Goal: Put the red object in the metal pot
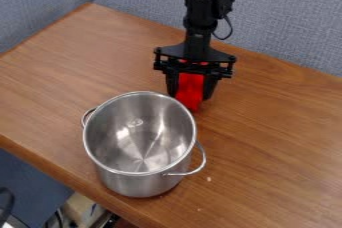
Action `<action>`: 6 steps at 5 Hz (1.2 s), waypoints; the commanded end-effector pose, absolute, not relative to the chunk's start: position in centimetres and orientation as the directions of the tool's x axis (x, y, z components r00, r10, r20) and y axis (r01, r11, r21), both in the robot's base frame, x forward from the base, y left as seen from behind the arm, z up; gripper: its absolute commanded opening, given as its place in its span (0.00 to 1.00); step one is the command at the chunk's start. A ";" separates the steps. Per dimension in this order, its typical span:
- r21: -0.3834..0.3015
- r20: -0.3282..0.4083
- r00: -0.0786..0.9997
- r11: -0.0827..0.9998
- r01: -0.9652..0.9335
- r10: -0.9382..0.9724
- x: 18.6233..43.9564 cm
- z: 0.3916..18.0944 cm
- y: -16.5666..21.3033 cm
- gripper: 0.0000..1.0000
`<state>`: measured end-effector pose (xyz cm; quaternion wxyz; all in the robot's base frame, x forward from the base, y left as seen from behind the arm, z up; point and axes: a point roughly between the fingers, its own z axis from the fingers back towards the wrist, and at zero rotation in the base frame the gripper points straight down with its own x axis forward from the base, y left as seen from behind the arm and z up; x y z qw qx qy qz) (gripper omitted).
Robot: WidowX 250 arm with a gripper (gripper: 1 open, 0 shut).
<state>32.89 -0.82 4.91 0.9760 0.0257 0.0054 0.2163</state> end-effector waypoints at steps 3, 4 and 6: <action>-0.005 0.080 0.890 0.893 -0.450 0.449 33.1 8.3 0.5 0.00; -0.007 0.082 0.887 0.891 -0.454 0.453 33.0 8.3 0.7 0.00; -0.009 0.086 0.881 0.884 -0.467 0.466 32.7 8.5 1.2 0.00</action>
